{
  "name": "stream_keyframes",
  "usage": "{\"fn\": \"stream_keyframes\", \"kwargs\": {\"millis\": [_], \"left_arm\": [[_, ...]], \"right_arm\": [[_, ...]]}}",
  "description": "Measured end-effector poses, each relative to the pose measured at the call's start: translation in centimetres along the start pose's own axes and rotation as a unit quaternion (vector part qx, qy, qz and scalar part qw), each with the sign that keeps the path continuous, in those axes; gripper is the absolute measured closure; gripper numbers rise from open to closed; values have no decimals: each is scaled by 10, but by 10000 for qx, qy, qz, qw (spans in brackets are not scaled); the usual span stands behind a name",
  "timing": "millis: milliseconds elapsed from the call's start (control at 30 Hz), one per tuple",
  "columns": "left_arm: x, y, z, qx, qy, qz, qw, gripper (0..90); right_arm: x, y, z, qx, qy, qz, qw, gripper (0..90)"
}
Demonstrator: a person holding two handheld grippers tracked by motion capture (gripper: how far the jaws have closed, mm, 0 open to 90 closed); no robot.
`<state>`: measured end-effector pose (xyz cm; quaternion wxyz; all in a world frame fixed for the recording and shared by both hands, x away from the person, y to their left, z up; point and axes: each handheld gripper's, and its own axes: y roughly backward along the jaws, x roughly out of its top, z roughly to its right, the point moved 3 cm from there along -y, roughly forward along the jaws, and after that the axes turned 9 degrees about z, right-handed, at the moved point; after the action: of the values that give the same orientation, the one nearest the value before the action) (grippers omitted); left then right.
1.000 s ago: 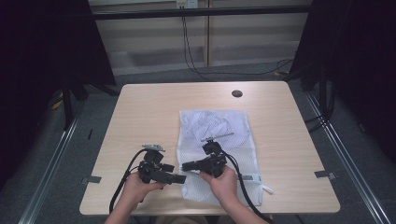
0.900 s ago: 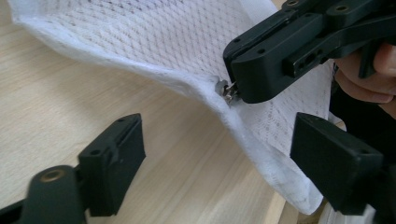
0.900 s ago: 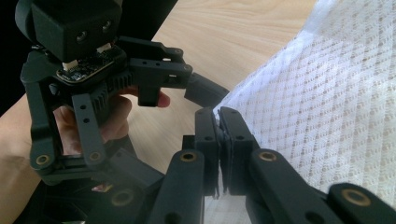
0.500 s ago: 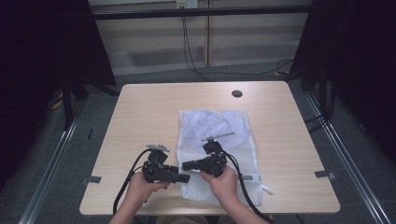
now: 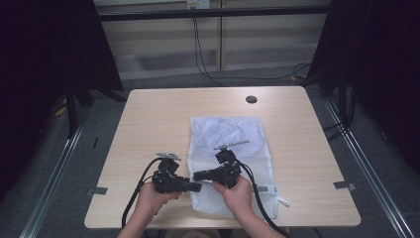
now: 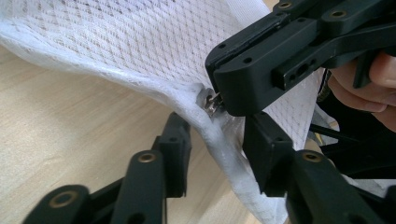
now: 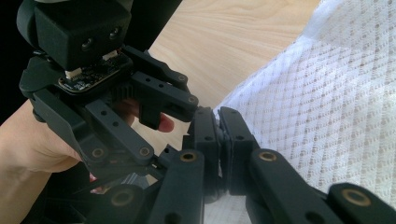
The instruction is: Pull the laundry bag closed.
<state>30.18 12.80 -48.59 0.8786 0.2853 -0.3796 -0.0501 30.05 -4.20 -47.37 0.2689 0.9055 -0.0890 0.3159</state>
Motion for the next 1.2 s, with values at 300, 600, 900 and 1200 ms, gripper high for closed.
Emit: {"fn": "stream_keyframes", "kwargs": {"millis": [300,600,900,1200], "left_arm": [[1,0,2,43,53,-10,10000,737],[4,2,4,141,13,10,9999,843],[5,2,5,190,92,-50,9998,874],[5,2,5,127,155,-90,9998,878]], "right_arm": [[1,1,0,1,26,33,10000,866],[1,4,-1,20,31,68,10000,866],[1,5,-1,20,37,64,10000,866],[1,6,-1,19,53,54,10000,867]]}}
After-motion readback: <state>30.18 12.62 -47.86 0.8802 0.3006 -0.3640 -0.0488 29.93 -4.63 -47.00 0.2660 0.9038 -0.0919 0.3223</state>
